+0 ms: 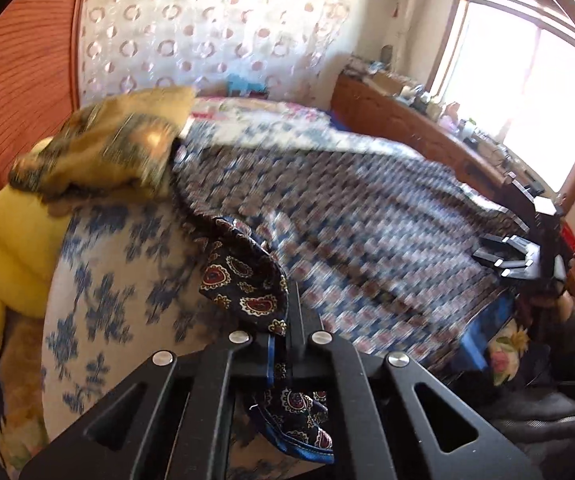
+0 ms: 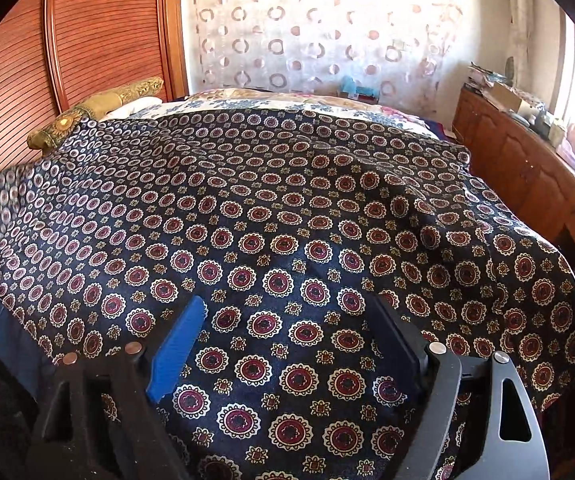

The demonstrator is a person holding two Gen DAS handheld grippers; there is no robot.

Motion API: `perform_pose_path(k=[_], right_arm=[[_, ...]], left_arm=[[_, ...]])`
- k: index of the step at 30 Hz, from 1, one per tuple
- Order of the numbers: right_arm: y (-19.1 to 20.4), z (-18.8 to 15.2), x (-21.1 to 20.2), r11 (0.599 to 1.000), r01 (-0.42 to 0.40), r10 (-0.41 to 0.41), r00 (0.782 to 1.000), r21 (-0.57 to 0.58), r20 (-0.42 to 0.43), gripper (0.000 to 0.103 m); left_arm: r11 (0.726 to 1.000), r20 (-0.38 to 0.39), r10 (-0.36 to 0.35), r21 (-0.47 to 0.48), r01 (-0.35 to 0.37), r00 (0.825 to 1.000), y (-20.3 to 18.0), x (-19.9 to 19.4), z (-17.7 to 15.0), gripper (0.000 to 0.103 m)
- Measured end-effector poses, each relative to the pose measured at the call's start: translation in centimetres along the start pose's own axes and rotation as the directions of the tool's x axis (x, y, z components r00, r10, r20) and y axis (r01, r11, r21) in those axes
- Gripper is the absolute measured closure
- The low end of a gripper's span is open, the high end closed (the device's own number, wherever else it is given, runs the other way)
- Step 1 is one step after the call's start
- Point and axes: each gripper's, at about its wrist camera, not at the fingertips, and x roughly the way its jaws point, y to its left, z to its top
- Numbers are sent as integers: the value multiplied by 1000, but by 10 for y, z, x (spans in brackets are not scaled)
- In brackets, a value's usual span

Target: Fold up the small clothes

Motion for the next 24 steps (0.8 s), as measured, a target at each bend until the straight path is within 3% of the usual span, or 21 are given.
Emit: perform_pose_path(k=[6,12,16,24], right_arm=[[5,3,1,1000,-20,20,1000,19,-3,19],[-18,-2,-24,999,-9,7,999,53,34,22],[-39,-6,-48,995,12,-19,997,97,78,22],[-67,-14,-92,989,60,-81,985,137,153,25]], left_arm=[[994,44,-80,72,77,996,-37,4,44,100],[968,63,-168,201,152,984,-97,18,92,100],[929,63,-243,303,213,968,-154,32,129,100],[842,19,-369,431,325,929,-251,52,166,100]])
